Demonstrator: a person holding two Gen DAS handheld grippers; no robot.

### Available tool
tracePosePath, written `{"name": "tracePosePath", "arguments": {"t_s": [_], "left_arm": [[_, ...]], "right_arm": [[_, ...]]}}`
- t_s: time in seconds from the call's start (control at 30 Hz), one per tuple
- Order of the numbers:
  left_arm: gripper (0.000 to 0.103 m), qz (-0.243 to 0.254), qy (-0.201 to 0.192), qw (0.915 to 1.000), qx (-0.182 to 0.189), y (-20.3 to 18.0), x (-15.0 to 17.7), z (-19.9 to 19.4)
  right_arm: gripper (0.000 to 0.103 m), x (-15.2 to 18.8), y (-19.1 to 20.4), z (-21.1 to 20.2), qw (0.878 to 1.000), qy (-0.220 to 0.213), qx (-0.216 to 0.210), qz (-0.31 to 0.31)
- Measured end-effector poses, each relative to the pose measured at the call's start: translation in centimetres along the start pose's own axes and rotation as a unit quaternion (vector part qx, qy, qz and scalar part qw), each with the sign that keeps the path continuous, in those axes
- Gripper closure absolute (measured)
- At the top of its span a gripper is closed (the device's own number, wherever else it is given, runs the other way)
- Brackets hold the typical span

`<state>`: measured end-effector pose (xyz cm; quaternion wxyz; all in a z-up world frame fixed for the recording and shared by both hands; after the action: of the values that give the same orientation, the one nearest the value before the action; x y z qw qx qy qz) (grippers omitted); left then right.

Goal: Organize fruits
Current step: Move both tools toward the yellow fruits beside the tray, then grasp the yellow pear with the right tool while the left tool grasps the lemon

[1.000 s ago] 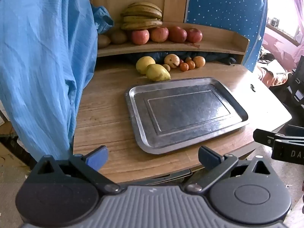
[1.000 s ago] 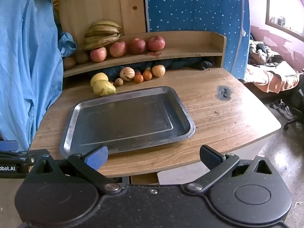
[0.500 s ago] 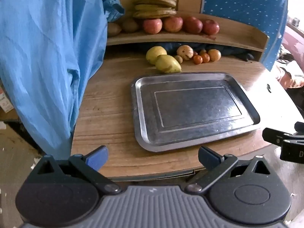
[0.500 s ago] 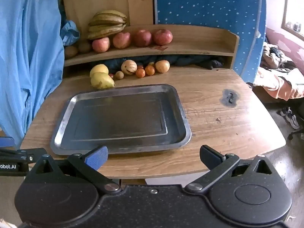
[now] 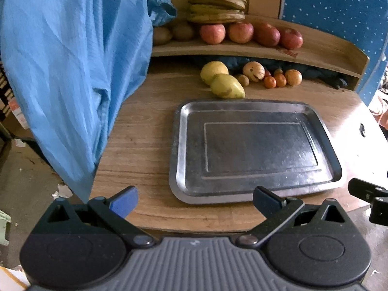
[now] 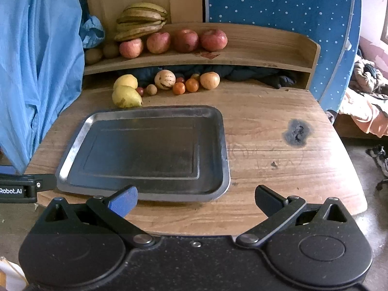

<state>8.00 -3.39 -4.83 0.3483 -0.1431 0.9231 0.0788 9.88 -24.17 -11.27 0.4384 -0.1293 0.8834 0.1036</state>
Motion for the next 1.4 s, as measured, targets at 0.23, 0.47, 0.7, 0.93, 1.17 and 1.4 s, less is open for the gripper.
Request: {"name": "tracePosePath", "arguments": {"t_s": [0.23,0.47,0.7,0.93,1.17,1.4], "left_arm": [[0.0,0.001,-0.008,0.9999,-0.015,-0.1,-2.1,0.4],[0.0,0.008,-0.014,0.9998,-0.015,0.7,-4.4,1.8],[0.0,0.01,-0.023,0.9997,-0.003,1.9,-7.1,4.6],[0.0,0.026,-0.016,0.9994,0.019,3.0,-9.9,8.4],[0.0,0.016,0.003,0.9975,0.068,3.7,-11.8,12.7],[0.0,0.009,0.002,0.9927,0.12,3.4,-14.3,16.3]], "right_arm": [[0.0,-1.6,-0.6,0.5,1.0,-0.013,-0.015,-0.003],[0.0,-2.8,-0.5,1.4,1.0,-0.022,-0.02,-0.002],[0.001,-4.6,0.3,3.3,0.999,-0.034,-0.015,-0.001],[0.001,-6.4,2.6,6.1,0.999,-0.027,-0.015,-0.008],[0.001,-7.6,5.5,9.0,0.999,-0.014,-0.023,-0.024],[0.001,-8.6,8.0,12.0,0.999,0.002,-0.023,-0.033]]}}
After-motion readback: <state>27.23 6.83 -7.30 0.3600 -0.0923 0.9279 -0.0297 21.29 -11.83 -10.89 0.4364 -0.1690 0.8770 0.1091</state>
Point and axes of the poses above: each gripper's, at about its wrist camera, not at the fingertips, and z roughly the way its jaws point, y to its left, x to its underside, the point moved 6 cm from there along z, roughly the way its jaws point, and after that the axes turned 9 degrees about -y, right-handed, at the moved point
